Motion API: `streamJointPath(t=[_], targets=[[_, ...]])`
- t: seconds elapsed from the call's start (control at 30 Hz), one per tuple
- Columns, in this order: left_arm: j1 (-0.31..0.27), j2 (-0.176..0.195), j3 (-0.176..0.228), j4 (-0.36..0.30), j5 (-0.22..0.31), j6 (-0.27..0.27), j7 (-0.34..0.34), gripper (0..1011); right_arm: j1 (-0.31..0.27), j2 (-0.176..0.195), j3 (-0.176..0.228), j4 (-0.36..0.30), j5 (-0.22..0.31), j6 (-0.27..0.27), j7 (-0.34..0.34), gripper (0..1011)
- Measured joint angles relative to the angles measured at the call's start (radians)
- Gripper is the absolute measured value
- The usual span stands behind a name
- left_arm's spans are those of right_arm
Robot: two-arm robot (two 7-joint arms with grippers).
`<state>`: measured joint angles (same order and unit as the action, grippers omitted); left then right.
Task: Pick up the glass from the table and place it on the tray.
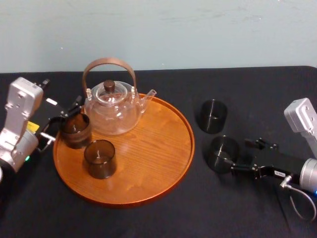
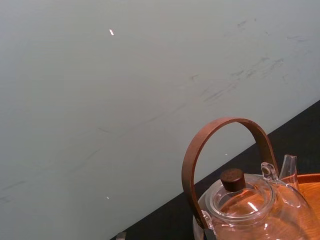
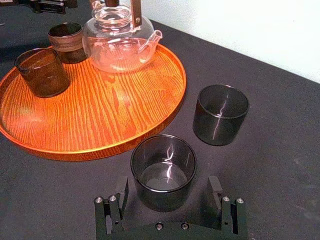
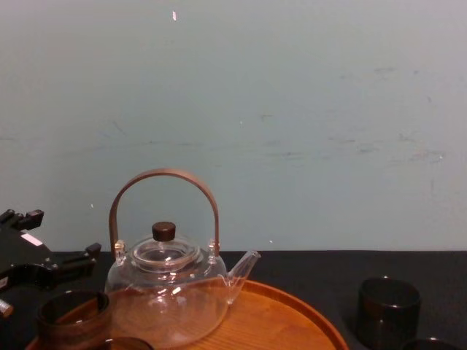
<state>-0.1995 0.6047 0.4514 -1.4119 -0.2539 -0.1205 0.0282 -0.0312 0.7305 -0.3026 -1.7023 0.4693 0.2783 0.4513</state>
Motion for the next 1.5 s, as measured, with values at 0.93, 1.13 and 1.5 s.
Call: streamJointPath(t=[0.93, 1.13, 1.5], targets=[[0.0, 0.0, 0.0, 0.0, 0.0, 0.0, 0.0, 1001, 0.127, -0.048, -0.091, 0.094, -0.058, 0.024, 0.032, 1003], [0.0, 0.0, 0.0, 0.0, 0.0, 0.0, 0.0, 1001, 0.147, -0.056, -0.11, 0.102, -0.082, 0.023, 0.034, 1002], [0.0, 0.0, 0.0, 0.0, 0.0, 0.0, 0.0, 1001, 0.147, -0.056, -0.11, 0.102, -0.085, 0.021, 0.031, 1002]])
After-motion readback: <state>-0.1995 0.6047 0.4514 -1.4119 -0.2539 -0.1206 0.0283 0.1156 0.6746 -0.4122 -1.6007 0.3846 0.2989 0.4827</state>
